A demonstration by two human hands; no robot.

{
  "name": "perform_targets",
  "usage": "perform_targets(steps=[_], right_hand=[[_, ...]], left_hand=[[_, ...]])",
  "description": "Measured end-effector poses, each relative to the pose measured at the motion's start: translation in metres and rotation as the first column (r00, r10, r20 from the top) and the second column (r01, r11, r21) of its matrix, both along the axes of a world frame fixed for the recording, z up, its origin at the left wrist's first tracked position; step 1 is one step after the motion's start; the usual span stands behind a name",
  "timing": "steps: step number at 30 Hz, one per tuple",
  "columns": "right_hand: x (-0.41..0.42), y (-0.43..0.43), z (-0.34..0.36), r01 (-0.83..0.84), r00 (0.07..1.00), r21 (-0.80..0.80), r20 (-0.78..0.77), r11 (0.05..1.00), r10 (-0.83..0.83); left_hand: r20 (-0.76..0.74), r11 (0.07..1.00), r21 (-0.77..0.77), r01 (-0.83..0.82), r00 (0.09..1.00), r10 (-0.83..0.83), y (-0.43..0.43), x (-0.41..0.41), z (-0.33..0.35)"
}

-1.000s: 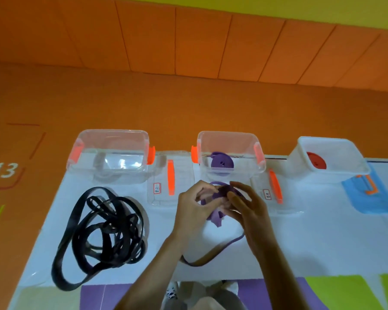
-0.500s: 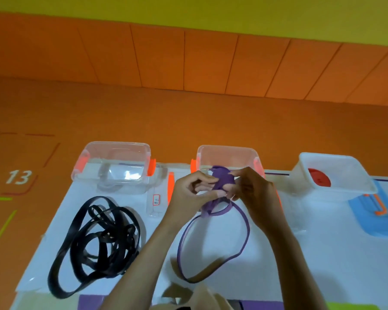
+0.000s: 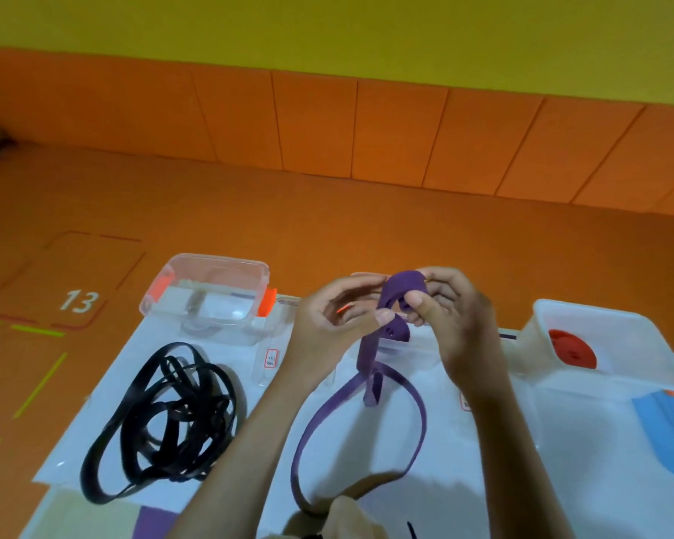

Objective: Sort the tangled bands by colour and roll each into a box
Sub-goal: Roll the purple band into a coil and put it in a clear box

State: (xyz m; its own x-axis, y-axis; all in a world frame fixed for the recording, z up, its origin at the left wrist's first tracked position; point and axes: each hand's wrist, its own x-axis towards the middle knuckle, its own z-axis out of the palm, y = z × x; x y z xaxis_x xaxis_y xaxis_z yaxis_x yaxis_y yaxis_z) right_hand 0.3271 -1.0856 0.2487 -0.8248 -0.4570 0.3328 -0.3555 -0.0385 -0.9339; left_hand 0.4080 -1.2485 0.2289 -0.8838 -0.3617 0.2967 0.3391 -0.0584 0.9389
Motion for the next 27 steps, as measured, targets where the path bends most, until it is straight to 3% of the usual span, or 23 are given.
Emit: perform_targets(steps=[5,11,15,20,23,27], right_hand=[[-0.003,0.013,-0.015,-0.050,0.986,0.049,0.162,0.998,0.042],[-0.016,0.037,-0.036,-0.079,0.992,0.276,0.120,0.958,0.047],[-0.019,0.050,-0.049,-0.159,0.942,0.128,0.315,0.979,0.112],[-0.016,0.066,-0.065,-0.255,0.781,-0.070,0.573,0.964,0.248],[-0.016,0.070,-0.071,-0.284,0.764,-0.038,0.595,0.958,0.250],[-0.016,0.073,-0.072,-0.232,0.858,0.090,0.489,0.969,0.160]], left_hand=[[0.117,0.996,-0.059,-0.074,0.990,0.080,0.014,-0.007,-0.009],[0.266,0.992,-0.102,-0.068,0.959,0.093,0.033,-0.012,-0.037],[0.291,0.996,-0.073,-0.049,0.954,0.068,0.046,-0.010,-0.045],[0.313,0.984,-0.174,0.038,0.950,0.019,0.046,-0.013,-0.044],[0.314,0.969,-0.228,0.091,0.949,-0.015,0.045,-0.013,-0.042],[0.285,0.977,-0.214,0.018,0.958,0.045,0.049,-0.014,-0.045]])
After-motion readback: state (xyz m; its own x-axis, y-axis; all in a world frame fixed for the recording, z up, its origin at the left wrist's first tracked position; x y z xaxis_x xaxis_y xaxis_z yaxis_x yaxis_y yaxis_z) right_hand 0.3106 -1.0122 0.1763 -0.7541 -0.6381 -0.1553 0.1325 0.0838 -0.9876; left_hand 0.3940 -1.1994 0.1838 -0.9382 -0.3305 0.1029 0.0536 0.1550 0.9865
